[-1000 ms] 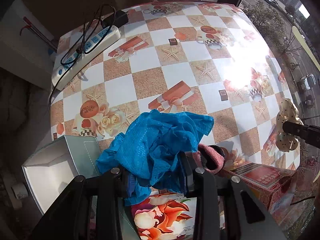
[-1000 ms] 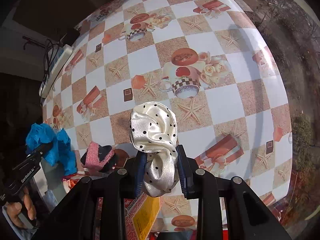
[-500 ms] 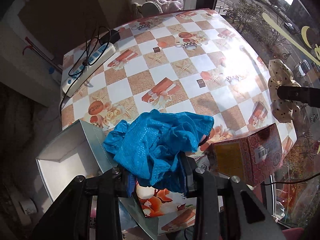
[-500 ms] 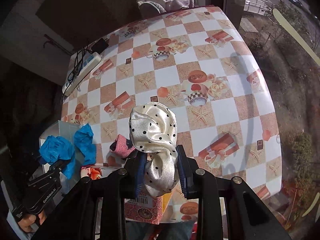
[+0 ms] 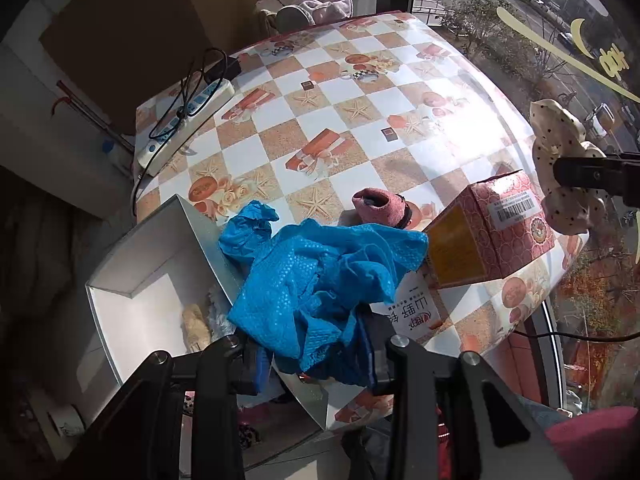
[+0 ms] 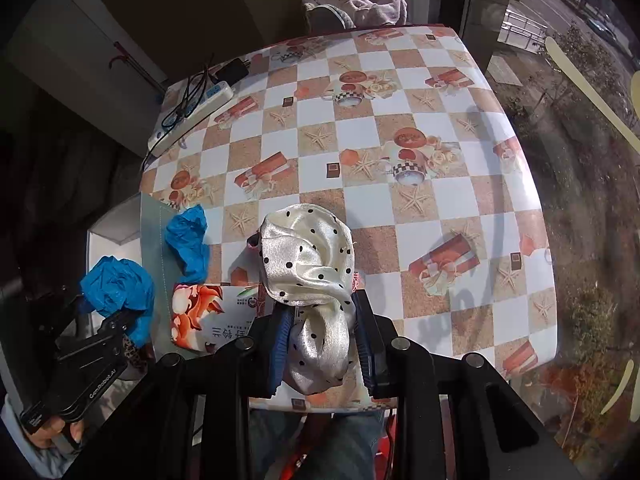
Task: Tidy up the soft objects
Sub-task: 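Carry the blue glove and polka-dot scrunchie in both tools over the white box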
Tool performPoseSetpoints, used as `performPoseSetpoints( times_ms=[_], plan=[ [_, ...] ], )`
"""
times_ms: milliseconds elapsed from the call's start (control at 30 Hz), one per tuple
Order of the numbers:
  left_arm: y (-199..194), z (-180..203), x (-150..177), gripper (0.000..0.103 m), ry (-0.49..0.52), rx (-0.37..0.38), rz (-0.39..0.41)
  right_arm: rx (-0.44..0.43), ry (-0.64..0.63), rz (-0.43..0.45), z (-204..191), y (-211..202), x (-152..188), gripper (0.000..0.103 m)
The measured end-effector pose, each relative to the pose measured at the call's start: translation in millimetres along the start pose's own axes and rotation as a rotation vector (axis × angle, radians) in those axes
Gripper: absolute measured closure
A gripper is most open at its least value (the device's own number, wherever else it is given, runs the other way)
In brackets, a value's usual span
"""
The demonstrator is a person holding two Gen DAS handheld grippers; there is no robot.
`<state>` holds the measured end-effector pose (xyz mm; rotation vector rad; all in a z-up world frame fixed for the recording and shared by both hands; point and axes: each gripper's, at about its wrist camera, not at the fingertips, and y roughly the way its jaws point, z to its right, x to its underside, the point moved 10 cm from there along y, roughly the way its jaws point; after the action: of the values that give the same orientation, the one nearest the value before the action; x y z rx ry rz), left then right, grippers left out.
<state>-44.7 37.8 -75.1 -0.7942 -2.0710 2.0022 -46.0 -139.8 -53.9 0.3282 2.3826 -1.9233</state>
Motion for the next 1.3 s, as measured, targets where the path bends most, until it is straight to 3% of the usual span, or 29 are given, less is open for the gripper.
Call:
performPoseSetpoints(
  times_ms=[367, 800, 1300],
  plan=[
    [-8, -18, 26, 0.065, -0.049, -0.011, 0.002, -0.037, -0.094, -0.070, -55, 12, 43, 0.071],
    [-20, -67, 46, 0.065, -0.189, -0.044, 0.027, -0.057, -0.281, -0.103, -123, 22, 45, 0.071],
    [-24, -102, 71, 0.065, -0.320, -0.060, 0.025, -0.057, -0.406, -0.129, -163, 32, 45, 0.071]
  ],
)
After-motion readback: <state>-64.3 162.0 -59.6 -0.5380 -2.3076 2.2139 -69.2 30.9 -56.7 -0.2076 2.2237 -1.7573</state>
